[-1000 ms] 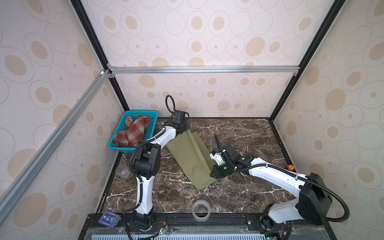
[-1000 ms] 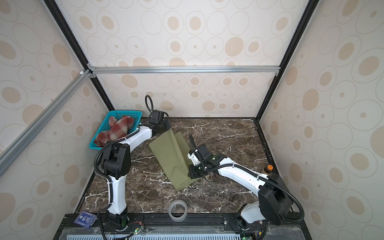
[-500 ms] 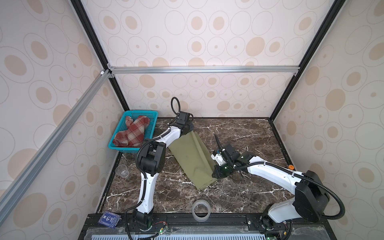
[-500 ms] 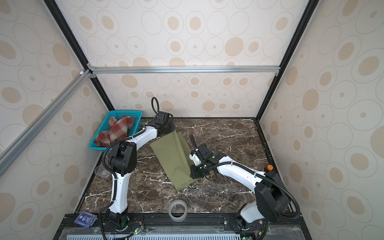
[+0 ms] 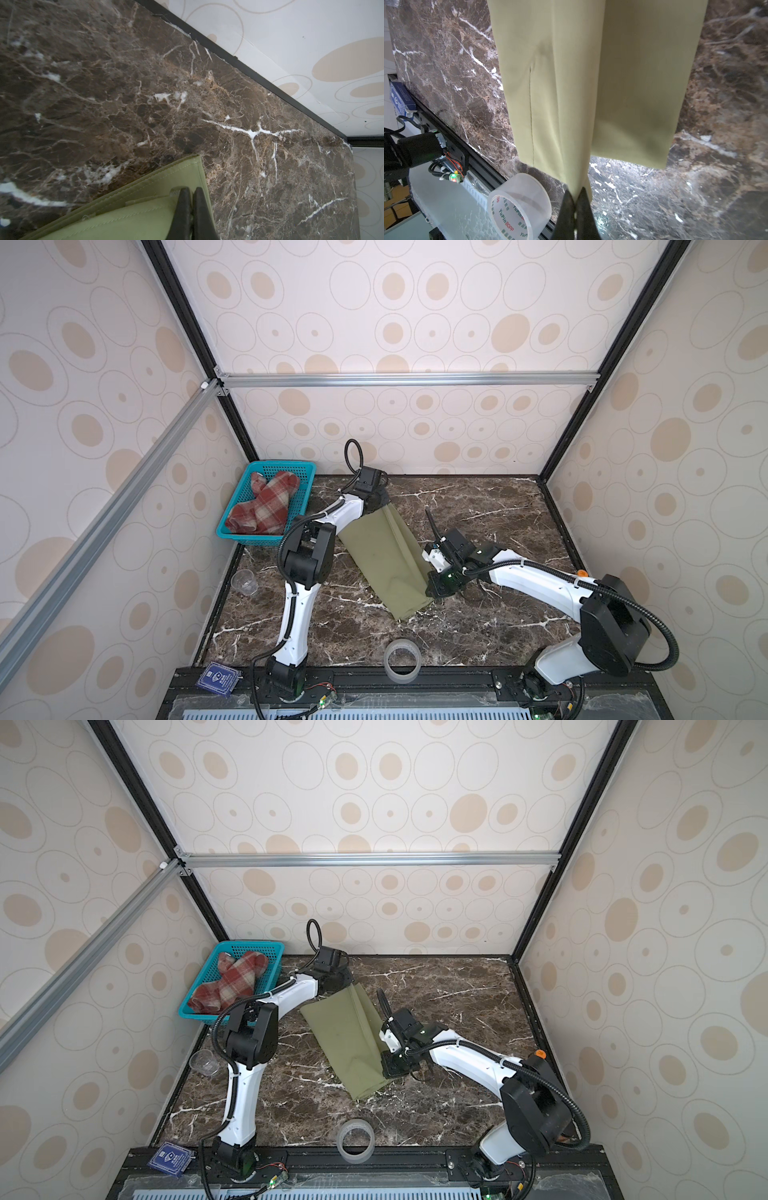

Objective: Fold and stack the skirts

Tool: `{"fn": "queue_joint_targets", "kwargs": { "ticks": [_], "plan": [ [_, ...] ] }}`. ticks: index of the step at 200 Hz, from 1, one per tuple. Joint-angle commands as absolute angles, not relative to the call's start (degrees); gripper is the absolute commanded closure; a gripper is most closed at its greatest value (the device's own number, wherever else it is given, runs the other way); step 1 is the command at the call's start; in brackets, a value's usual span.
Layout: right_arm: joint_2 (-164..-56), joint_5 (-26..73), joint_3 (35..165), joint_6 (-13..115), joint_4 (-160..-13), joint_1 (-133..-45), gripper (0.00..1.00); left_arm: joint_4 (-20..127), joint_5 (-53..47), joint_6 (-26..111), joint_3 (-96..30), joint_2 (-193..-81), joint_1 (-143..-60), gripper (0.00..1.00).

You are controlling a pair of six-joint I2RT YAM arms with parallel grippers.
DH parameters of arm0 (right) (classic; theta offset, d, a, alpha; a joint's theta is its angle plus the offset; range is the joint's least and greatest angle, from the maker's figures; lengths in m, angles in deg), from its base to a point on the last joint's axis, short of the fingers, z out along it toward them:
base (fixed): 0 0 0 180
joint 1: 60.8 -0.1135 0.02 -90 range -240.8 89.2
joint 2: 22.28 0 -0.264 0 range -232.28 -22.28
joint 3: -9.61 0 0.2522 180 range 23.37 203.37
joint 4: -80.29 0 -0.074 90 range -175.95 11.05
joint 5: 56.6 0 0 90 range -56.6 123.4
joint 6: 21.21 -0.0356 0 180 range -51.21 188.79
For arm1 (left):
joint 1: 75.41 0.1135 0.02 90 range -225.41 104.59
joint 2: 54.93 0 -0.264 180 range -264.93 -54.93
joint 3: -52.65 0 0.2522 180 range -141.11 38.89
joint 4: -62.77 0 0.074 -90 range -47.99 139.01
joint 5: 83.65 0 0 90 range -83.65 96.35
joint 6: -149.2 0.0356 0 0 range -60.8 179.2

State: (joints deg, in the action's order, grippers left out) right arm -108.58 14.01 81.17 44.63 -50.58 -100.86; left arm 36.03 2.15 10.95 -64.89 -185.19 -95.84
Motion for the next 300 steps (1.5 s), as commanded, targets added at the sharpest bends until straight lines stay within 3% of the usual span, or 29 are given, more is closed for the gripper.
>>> {"fn": "queue_joint_targets", "kwargs": {
  "ticks": [1,300],
  "plan": [
    [-109.6,15.4,82.9,45.9,-47.4,-100.4,1.00,36.2,2.4,10.0,-67.9,-186.7,-96.1,1.00],
    [-112.5,22.1,88.1,47.9,-41.6,-100.4,1.00,36.5,0.8,8.3,-72.4,-192.0,-96.8,1.00]
  ]
}}
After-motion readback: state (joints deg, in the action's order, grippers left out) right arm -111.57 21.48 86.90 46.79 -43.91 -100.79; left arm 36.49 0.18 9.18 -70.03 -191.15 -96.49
